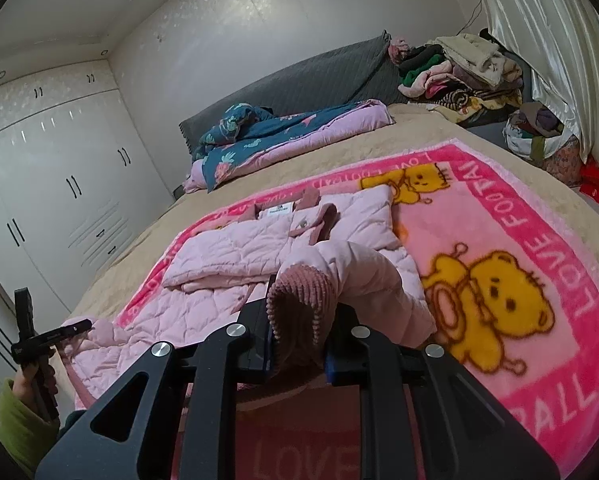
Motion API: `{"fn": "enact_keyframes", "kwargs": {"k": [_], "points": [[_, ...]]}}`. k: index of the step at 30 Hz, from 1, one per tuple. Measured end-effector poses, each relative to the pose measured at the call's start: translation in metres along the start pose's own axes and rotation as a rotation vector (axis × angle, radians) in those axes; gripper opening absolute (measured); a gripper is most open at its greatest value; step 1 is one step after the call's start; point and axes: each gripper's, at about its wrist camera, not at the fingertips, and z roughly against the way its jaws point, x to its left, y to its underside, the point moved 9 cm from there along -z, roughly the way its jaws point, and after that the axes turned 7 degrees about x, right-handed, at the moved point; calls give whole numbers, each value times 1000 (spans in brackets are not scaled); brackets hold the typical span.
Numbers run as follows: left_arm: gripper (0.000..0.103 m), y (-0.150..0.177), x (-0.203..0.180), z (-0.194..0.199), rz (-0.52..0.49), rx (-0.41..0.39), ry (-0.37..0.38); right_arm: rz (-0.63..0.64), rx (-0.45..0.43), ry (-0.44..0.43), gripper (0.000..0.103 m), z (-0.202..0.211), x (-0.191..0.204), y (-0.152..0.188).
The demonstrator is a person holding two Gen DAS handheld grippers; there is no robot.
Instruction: Fold large clothes
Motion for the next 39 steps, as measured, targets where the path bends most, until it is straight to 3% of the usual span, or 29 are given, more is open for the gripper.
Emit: {"fn": "enact_keyframes", "kwargs": {"k": [15,39], "points": [[17,-69,-15,0,-40,-39,4,20,-65,19,16,-7,4,-53],[17,-158,-33,-33,-108,-91,-97,32,-105,86,15,-60,-16,-129]]}}
